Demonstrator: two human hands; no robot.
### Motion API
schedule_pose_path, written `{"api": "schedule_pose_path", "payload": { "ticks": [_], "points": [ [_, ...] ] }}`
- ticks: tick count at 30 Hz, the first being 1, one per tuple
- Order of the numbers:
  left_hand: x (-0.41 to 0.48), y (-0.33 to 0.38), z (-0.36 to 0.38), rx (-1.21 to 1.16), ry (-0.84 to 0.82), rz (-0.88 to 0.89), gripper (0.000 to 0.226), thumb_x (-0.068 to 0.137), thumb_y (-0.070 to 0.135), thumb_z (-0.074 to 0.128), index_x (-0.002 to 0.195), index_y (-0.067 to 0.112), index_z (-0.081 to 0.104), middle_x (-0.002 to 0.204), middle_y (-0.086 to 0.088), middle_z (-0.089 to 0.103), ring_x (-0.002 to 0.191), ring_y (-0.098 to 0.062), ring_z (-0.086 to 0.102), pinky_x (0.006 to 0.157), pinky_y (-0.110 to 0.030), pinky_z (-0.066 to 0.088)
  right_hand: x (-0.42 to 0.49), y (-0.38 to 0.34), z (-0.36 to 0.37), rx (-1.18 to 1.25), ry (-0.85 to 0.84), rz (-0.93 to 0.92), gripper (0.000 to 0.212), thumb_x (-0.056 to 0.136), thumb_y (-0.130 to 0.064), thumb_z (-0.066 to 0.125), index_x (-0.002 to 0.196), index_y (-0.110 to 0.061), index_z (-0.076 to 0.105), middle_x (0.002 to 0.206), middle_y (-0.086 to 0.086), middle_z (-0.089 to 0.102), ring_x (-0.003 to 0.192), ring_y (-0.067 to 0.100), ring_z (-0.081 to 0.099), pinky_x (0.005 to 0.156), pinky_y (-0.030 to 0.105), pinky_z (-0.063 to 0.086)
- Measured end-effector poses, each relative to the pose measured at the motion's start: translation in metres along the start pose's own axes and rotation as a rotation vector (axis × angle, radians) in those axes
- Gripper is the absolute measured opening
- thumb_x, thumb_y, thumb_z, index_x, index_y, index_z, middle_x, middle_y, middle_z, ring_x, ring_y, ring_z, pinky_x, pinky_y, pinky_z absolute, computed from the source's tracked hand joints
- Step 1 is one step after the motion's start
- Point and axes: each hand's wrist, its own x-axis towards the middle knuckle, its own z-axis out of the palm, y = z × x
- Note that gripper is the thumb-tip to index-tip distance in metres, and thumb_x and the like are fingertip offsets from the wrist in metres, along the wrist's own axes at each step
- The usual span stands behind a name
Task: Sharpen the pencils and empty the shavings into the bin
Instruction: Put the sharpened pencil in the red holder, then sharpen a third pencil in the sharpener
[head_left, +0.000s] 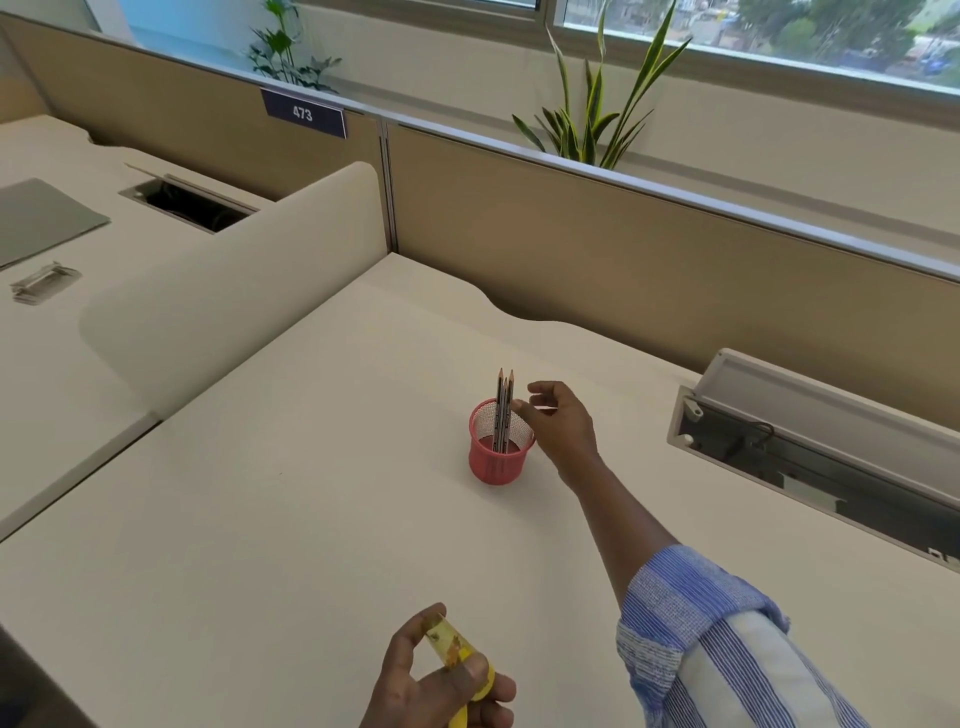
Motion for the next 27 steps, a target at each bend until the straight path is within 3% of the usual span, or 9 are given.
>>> {"api": "schedule_pose_path", "payload": {
  "ticks": [3,6,8,12,17,21,23,25,27],
  "points": [
    [0.0,-0.001,-0.001,-0.012,0.0,0.005,0.043,0.096,-0.017,0.052,0.125,0.014,0.053,0.084,-0.049,0.066,0.063,-0.042,0.062,0.068,-0.046,0.047,0.009,-0.011,-0.001,0.001,-0.088,-0.023,0.042,0.084,-0.037,0.083,0.12,-0.025,0.066,0.116,-0.004,0.067,0.107,0.021,0.064,0.091,0.042,0.054],
    [0.002,-0.002,-0.003,-0.019,0.009,0.009,0.042,0.095,-0.018,0.051,0.124,0.013,0.054,0.082,-0.049,0.065,0.063,-0.043,0.062,0.069,-0.047,0.047,0.019,-0.023,0.002,-0.016,-0.193,-0.002,0.041,0.084,-0.032,0.083,0.119,-0.02,0.066,0.121,0.001,0.067,0.108,0.021,0.062,0.083,0.035,0.05],
    [0.003,-0.003,-0.004,-0.014,0.015,0.014,0.042,0.095,-0.018,0.051,0.124,0.013,0.054,0.082,-0.048,0.066,0.06,-0.042,0.063,0.068,-0.047,0.047,0.025,-0.03,0.004,-0.046,-0.265,0.031,0.038,0.086,-0.027,0.083,0.117,-0.013,0.067,0.118,0.003,0.069,0.099,0.018,0.063,0.073,0.028,0.047],
    [0.005,-0.002,-0.008,-0.022,0.02,0.023,0.041,0.095,-0.017,0.052,0.122,0.013,0.055,0.082,-0.048,0.066,0.057,-0.041,0.064,0.067,-0.046,0.048,0.031,-0.037,0.007,-0.109,-0.337,0.072,0.031,0.087,-0.019,0.081,0.107,0.001,0.069,0.088,0.005,0.061,0.069,0.014,0.05,0.056,0.024,0.037],
    [0.007,-0.003,-0.014,-0.061,-0.016,0.021,0.043,0.093,-0.015,0.054,0.123,0.016,0.054,0.084,-0.049,0.066,0.057,-0.042,0.065,0.059,-0.043,0.054,0.031,-0.044,0.008,0.008,-0.35,0.03,0.016,0.086,-0.013,0.081,0.092,-0.01,0.066,0.094,0.008,0.064,0.083,0.019,0.055,0.06,0.025,0.038],
    [0.008,-0.005,-0.017,-0.09,-0.045,0.014,0.05,0.087,-0.013,0.059,0.125,0.017,0.052,0.086,-0.049,0.065,0.055,-0.044,0.066,0.05,-0.04,0.057,0.027,-0.064,0.002,0.131,-0.296,-0.052,0.018,0.085,-0.018,0.084,0.092,-0.016,0.067,0.082,-0.014,0.067,0.072,0.005,0.051,0.053,0.012,0.037],
    [0.009,-0.008,-0.016,-0.081,-0.05,0.02,0.049,0.09,-0.014,0.056,0.127,0.017,0.051,0.086,-0.049,0.066,0.056,-0.044,0.066,0.05,-0.041,0.057,0.024,-0.08,-0.006,0.177,-0.283,-0.106,0.018,0.085,-0.019,0.083,0.091,-0.018,0.066,0.083,-0.018,0.065,0.084,0.005,0.054,0.064,0.015,0.04],
    [0.009,-0.011,-0.016,-0.057,-0.05,0.022,0.049,0.091,-0.013,0.057,0.129,0.017,0.05,0.087,-0.048,0.066,0.058,-0.043,0.066,0.055,-0.042,0.055,0.017,-0.1,-0.018,0.206,-0.267,-0.17,0.017,0.087,-0.015,0.081,0.088,-0.019,0.065,0.103,-0.006,0.068,0.107,0.016,0.06,0.089,0.029,0.047],
    [0.008,-0.013,-0.014,-0.044,-0.055,0.026,0.049,0.092,-0.012,0.057,0.13,0.017,0.049,0.088,-0.047,0.067,0.06,-0.043,0.066,0.059,-0.043,0.052,0.005,-0.119,-0.033,0.286,-0.249,-0.257,0.019,0.09,-0.006,0.076,0.088,-0.018,0.062,0.107,0.005,0.071,0.106,0.016,0.065,0.099,0.036,0.05]
  ]
}}
